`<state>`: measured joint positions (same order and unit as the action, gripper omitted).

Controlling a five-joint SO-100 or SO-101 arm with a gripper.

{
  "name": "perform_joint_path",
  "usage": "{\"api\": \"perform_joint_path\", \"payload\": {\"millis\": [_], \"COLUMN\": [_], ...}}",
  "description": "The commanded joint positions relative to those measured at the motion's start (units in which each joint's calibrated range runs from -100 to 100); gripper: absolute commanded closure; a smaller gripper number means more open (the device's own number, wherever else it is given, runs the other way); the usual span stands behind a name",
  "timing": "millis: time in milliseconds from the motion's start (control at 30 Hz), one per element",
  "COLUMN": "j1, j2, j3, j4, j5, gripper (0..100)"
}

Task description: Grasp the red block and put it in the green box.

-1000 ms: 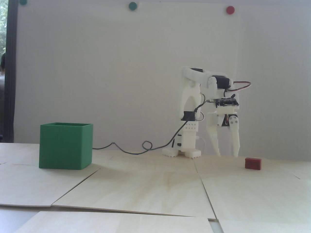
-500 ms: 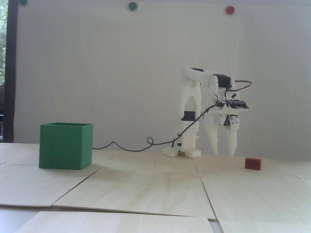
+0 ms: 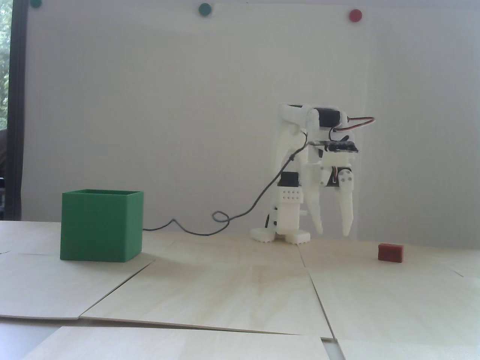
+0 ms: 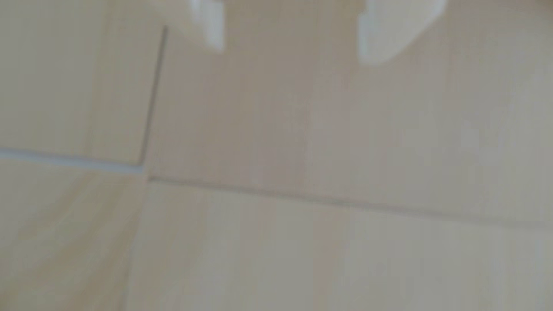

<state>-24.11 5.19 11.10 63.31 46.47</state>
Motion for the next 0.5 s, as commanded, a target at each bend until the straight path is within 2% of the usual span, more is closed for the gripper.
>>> {"api": "perform_joint_path", "payload": {"millis": [0, 233, 467], "j1": [3.32, 3.16, -9.54], "j2": [3.69, 7.96, 4.64], "j3": [-11.81, -18.38, -18.02], "j4": [-0.49, -1.09, -1.09], "j5": [-0.24, -0.35, -0.29], "gripper": [84, 84, 84]}}
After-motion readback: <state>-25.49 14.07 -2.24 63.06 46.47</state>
